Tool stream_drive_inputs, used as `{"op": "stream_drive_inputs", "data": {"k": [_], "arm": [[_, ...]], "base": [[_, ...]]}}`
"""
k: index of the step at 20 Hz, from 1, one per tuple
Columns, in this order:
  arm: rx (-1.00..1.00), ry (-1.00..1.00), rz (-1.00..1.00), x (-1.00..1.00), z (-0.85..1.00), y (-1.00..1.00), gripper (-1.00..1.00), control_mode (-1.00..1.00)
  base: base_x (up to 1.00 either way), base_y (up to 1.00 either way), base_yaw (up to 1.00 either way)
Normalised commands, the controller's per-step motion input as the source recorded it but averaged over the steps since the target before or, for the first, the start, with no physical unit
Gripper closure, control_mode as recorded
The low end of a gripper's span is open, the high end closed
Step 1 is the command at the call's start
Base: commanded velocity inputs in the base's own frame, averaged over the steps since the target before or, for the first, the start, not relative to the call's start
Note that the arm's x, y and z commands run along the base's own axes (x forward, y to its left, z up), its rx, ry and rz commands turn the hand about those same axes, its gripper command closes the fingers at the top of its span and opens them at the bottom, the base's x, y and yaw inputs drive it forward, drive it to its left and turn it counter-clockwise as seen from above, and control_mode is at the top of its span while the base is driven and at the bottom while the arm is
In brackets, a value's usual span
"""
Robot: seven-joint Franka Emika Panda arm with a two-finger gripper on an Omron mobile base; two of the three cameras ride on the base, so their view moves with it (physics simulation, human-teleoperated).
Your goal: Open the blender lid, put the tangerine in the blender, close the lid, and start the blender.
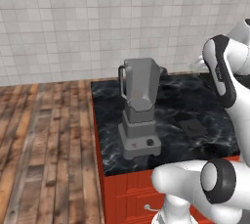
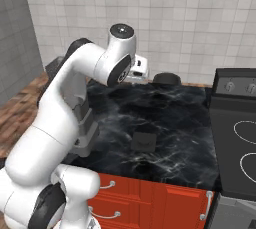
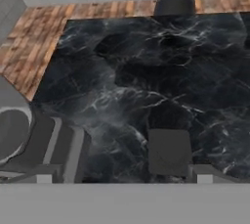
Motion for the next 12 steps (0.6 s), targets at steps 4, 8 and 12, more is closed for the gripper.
{"op": "stream_drive_inputs", "data": {"k": [4,8,12], "arm": [[0.0,0.02,0.0,0.0,-1.0,-1.0,-1.0,-1.0],[0.01,0.13,0.02,0.24,-1.0,-0.91,-1.0,-1.0],[0.0,0.23,0.03,0.33,-0.99,-0.29,-1.0,-1.0]], "base": [[0.0,0.0,0.0],[0.0,0.0,0.0],[0.0,0.0,0.0]]}}
